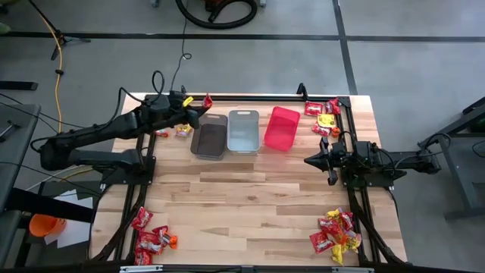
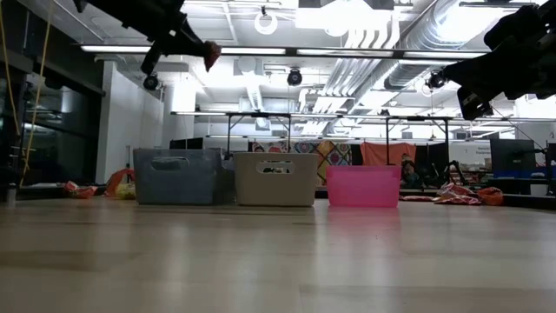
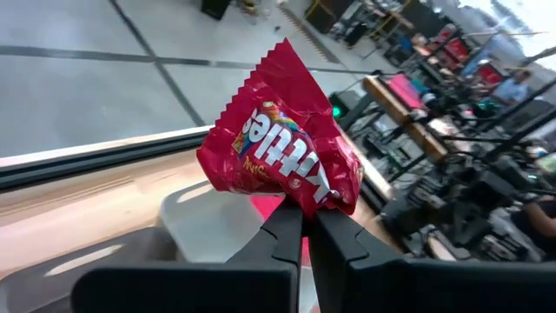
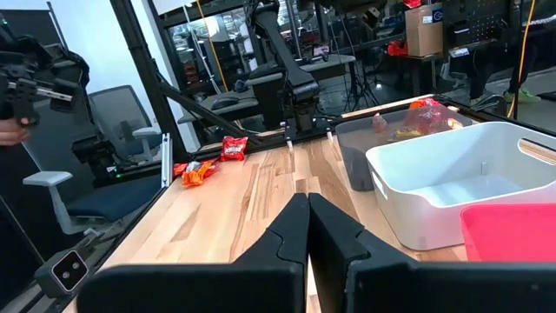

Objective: Sort candy
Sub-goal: Put the top left red candy into the gray bin, then put the bottom left red candy into the gray bin, then put the top left red candy into the gray bin

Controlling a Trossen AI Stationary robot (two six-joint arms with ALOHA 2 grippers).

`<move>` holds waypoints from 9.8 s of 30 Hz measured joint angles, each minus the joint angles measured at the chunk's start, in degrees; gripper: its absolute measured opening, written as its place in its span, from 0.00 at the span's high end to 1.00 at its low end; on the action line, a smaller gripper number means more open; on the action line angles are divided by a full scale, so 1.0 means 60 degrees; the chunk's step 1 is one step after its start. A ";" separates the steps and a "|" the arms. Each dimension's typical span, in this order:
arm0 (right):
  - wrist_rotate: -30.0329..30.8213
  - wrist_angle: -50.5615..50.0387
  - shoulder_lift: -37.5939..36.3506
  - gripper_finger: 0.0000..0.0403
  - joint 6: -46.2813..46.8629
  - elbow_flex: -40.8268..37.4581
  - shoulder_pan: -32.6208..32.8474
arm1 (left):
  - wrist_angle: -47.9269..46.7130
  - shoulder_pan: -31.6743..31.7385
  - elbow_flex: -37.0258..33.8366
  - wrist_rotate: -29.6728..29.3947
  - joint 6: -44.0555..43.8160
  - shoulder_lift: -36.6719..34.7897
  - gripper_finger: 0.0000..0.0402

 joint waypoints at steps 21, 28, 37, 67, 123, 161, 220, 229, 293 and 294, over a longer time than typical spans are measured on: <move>0.0001 0.0002 0.0000 1.00 0.0000 0.0000 0.0001 | 0.0152 -0.0273 0.0000 0.0073 -0.0080 0.0240 1.00; 0.0002 0.0002 0.0002 1.00 -0.0001 0.0000 0.0002 | 0.0148 -0.0273 0.0000 0.0070 -0.0080 0.0239 1.00; 0.0004 0.0000 0.0000 1.00 -0.0003 0.0000 0.0000 | 0.0148 -0.0273 0.0000 0.0070 -0.0080 0.0239 1.00; 0.0003 0.0004 0.0001 1.00 0.0000 0.0000 0.0004 | 0.0298 -0.0266 0.0000 0.0070 -0.0061 0.0243 1.00; 0.0000 0.0004 0.0003 1.00 0.0000 0.0000 0.0003 | -0.6530 -0.3706 0.5160 0.3177 0.1703 0.5460 0.43; 0.0000 0.0004 0.0000 1.00 0.0000 0.0000 0.0002 | -0.4299 -0.9900 -0.0909 0.6332 -0.0295 0.5445 0.58; 0.0004 0.0004 0.0000 1.00 0.0000 0.0000 0.0004 | -0.3648 -0.4929 0.1957 0.2901 0.2216 0.2171 1.00; 0.0000 0.0004 0.0000 1.00 0.0000 0.0000 0.0000 | -0.1759 -0.3330 0.3184 -0.1628 0.4907 0.4379 1.00; 0.0000 0.0000 0.0007 1.00 0.0000 0.0000 0.0000 | -1.0449 -0.0304 0.3220 -0.2459 0.1403 0.3566 0.49; 0.0001 0.0003 0.0007 1.00 -0.0003 0.0000 0.0001 | -1.0173 0.0288 0.3220 -0.2461 0.1616 0.3568 0.49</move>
